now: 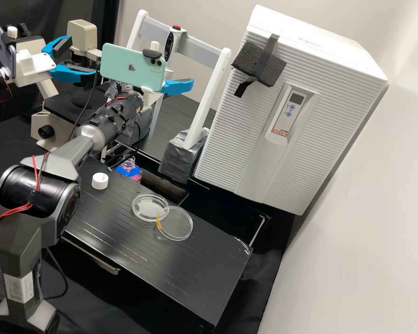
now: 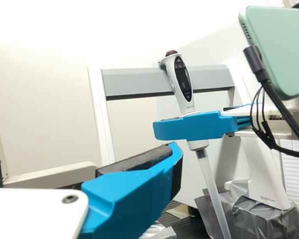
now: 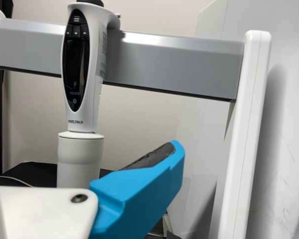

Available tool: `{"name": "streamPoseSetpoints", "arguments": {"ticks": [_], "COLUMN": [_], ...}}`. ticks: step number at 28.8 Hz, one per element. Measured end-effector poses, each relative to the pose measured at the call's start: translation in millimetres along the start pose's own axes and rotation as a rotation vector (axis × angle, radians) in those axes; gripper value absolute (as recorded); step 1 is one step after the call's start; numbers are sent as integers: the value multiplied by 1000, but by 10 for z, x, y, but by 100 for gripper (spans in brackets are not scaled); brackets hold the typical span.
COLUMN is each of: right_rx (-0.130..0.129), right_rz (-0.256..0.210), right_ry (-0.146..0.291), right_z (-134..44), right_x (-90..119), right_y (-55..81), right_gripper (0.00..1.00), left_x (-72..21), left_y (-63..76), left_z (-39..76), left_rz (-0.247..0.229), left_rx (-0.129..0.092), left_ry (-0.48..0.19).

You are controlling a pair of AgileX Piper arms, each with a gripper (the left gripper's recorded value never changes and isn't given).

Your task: Use the pipette

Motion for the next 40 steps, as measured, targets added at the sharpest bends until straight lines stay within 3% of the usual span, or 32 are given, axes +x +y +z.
{"name": "streamPoseSetpoints", "arguments": {"ticks": [7, 12, 19, 40], "right_rx": [0, -21, 8, 5], "right_rz": [0, 0, -3, -8], "right_ry": [0, -1, -15, -16], "right_z": [0, 1, 22, 26], "right_x": [0, 0, 11, 14], "right_y": [0, 0, -17, -26], "right_gripper": [0, 0, 0, 0], "left_x": [-1, 7, 11, 11], "left_y": [2, -27, -41, -41], "left_z": [-12, -33, -36, -36], "left_rz": [0, -7, -11, -11], "left_rx": [1, -3, -3, -3], "left_ry": [2, 8, 9, 9]}}
